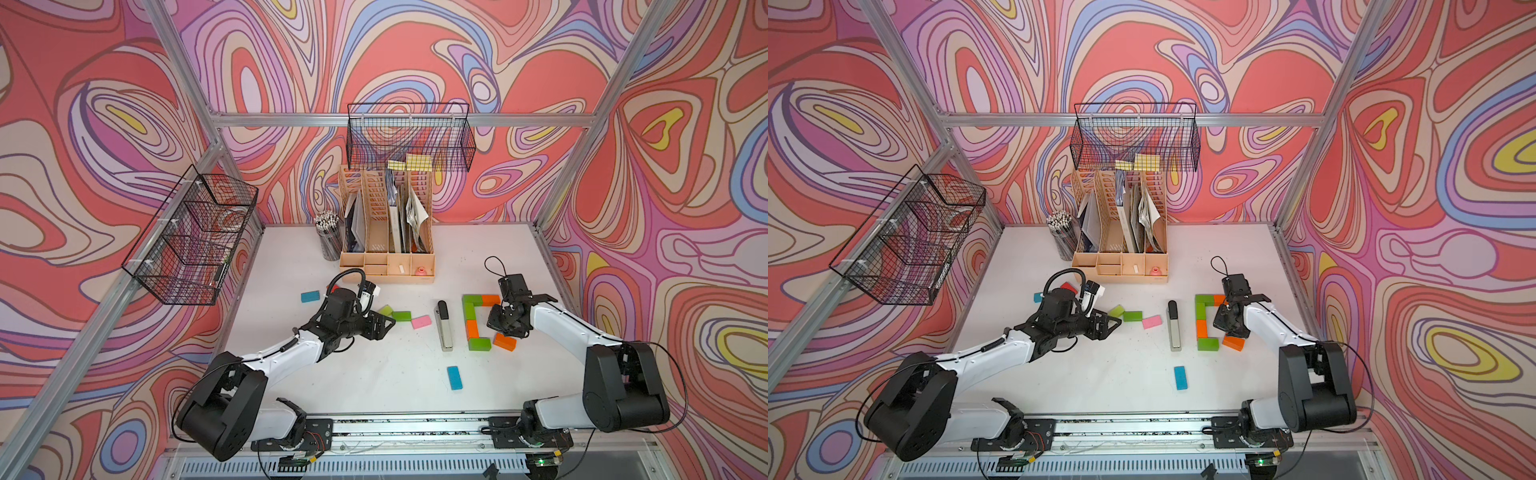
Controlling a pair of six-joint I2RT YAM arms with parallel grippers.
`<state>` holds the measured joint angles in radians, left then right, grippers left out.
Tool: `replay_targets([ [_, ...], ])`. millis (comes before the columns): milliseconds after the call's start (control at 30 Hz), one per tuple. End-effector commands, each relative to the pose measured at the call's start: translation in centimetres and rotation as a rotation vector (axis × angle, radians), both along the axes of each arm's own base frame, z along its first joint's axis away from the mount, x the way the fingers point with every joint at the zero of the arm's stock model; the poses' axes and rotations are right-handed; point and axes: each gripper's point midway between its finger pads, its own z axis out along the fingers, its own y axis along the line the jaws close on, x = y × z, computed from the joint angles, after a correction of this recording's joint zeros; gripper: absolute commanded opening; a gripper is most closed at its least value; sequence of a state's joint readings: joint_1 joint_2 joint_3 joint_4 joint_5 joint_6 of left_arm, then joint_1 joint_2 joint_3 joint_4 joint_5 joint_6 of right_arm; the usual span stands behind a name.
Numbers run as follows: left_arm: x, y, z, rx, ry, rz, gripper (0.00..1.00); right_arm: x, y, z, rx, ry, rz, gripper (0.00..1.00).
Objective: Assemble the letter c with building blocks
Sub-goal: Assemble the building block at the center of the board.
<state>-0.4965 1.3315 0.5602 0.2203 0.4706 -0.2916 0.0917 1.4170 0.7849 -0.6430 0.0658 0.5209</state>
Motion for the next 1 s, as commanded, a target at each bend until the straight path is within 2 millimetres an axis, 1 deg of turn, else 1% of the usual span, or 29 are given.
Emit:
replay_targets([
  [0, 0.2, 0.1, 0.1, 0.005, -0.010, 0.002, 0.73, -0.6, -0.5, -0.5, -0.017, 0.017, -0.004, 0.00],
  [233, 0.2, 0.1, 0.0, 0.003, -0.006, 0.002, 0.73, -1.1, -0.2, -1.1, -0.002, 0.035, 0.007, 0.00],
  [733, 0.1, 0.0, 0.0, -0.002, -0.003, 0.000, 0.73, -2.1, 0.2, -1.1, 0.030, 0.034, 0.002, 0.00],
  [833, 0.2, 0.0, 0.0, -0.001, -0.002, 0.001, 0.73, -1.7, 0.0, -0.4, 0.019, 0.005, -0.008, 0.00],
  [933, 0.2, 0.0, 0.0, -0.002, -0.004, 0.002, 0.73, -0.8, -0.7, 1.4, -0.017, -0.046, -0.023, 0.00],
  [967, 0.2, 0.0, 0.0, -0.001, -0.003, 0.002, 0.73, -0.6, -1.2, 1.9, -0.041, -0.057, -0.036, 0.00],
])
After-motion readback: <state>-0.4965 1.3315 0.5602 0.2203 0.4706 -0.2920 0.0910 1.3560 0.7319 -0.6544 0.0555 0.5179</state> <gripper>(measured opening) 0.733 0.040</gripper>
